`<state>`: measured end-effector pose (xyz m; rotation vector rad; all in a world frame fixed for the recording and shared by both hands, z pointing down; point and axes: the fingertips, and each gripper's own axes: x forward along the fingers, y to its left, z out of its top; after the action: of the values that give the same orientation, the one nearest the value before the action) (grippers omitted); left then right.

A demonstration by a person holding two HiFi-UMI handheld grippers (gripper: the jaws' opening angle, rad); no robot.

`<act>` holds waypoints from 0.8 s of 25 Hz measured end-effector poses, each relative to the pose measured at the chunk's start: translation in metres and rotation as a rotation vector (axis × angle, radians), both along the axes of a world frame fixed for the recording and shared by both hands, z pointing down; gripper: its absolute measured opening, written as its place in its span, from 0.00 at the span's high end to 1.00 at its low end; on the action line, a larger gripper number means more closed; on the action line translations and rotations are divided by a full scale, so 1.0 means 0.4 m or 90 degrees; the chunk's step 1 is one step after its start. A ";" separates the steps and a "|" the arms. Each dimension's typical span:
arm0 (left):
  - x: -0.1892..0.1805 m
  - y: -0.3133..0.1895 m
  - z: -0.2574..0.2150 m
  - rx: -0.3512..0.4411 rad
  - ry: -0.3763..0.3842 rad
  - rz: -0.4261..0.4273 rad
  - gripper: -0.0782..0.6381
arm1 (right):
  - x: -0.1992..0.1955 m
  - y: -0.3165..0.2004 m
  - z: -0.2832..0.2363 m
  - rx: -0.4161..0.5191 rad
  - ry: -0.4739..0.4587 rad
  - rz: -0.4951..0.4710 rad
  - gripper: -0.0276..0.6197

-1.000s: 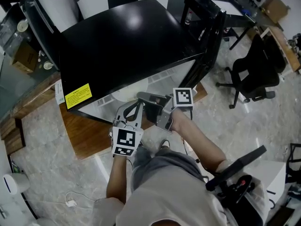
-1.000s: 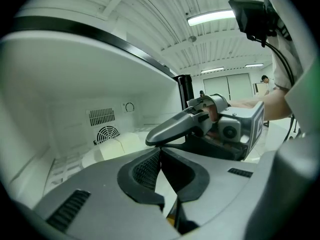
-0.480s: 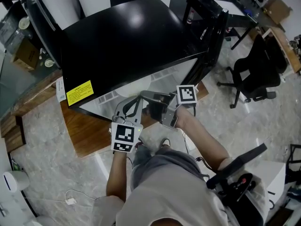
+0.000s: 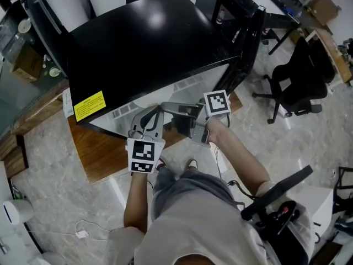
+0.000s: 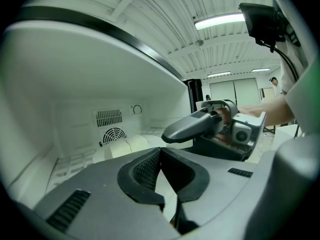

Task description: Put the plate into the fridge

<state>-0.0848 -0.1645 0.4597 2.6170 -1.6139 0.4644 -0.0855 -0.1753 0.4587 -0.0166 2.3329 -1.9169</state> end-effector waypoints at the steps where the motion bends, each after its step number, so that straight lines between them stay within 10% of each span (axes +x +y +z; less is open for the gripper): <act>1: -0.006 -0.005 -0.003 0.001 0.004 -0.004 0.86 | -0.003 0.008 -0.009 0.002 -0.011 -0.007 0.75; 7: -0.048 -0.018 -0.016 0.010 0.018 -0.032 0.86 | 0.009 0.044 -0.068 0.073 -0.043 0.014 0.79; 15: -0.060 -0.051 -0.030 0.055 0.048 -0.065 0.86 | 0.012 0.005 0.005 0.692 0.403 0.182 0.90; 20: -0.105 -0.005 -0.046 0.088 0.036 -0.132 0.86 | -0.020 -0.012 -0.030 0.767 0.427 0.235 0.90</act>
<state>-0.1267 -0.1663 0.4413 2.4890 -1.9375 0.2759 -0.0933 -0.1802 0.4466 -0.9804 3.1520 -0.1350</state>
